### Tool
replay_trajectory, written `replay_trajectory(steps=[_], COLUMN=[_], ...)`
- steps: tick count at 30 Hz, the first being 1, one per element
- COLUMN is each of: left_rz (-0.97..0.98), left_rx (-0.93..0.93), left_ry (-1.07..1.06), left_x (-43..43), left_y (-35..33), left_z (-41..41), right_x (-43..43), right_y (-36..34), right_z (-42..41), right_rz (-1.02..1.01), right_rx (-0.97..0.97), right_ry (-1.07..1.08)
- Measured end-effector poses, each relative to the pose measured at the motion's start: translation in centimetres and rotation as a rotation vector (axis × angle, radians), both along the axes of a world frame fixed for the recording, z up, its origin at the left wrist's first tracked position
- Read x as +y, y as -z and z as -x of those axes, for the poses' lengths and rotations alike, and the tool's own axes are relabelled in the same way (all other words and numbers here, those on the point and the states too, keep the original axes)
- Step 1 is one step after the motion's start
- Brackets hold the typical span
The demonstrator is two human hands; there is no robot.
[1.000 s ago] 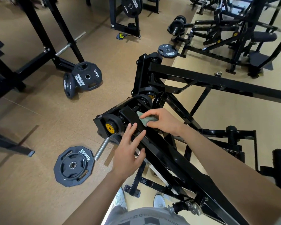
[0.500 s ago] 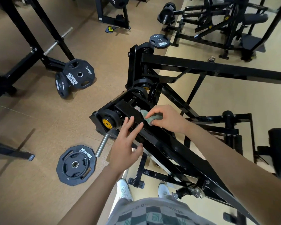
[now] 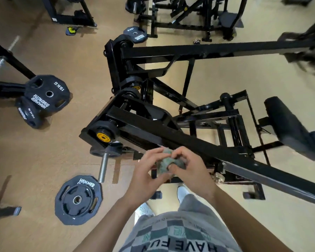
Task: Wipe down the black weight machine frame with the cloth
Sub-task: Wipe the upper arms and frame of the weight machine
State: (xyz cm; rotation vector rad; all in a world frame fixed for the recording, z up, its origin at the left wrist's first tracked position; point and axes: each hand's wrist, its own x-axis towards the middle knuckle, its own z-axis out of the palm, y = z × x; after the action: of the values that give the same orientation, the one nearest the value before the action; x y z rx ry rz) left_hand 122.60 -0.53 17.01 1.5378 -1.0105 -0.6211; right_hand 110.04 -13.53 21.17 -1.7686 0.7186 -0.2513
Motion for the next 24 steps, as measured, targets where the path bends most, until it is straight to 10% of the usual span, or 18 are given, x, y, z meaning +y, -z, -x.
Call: replay_trajectory(steps=[4, 9, 14, 24], left_rz=[0.006, -0.091, -0.085, -0.151], left_rx=[0.043, 0.088, 0.095, 0.070], left_ry=[-0.201, -0.673, -0.928, -0.760], left_x=[-0.1, -1.3, -4.0, -7.1], left_y=[1.0, 0.3, -0.6, -0.9], left_z=[-0.4, -1.4, -1.5, 5.0], right_x=[1.5, -1.9, -5.1, -6.8], right_y=[1.5, 2.4, 3.4, 3.6], right_z=[1.5, 3.4, 4.0, 8.1], right_rz=[0.098, 0.682, 0.741, 0.729], right_rx=[-0.051, 0.152, 0.364, 0.302], right_ry=[0.072, 0.244, 0.170, 0.142])
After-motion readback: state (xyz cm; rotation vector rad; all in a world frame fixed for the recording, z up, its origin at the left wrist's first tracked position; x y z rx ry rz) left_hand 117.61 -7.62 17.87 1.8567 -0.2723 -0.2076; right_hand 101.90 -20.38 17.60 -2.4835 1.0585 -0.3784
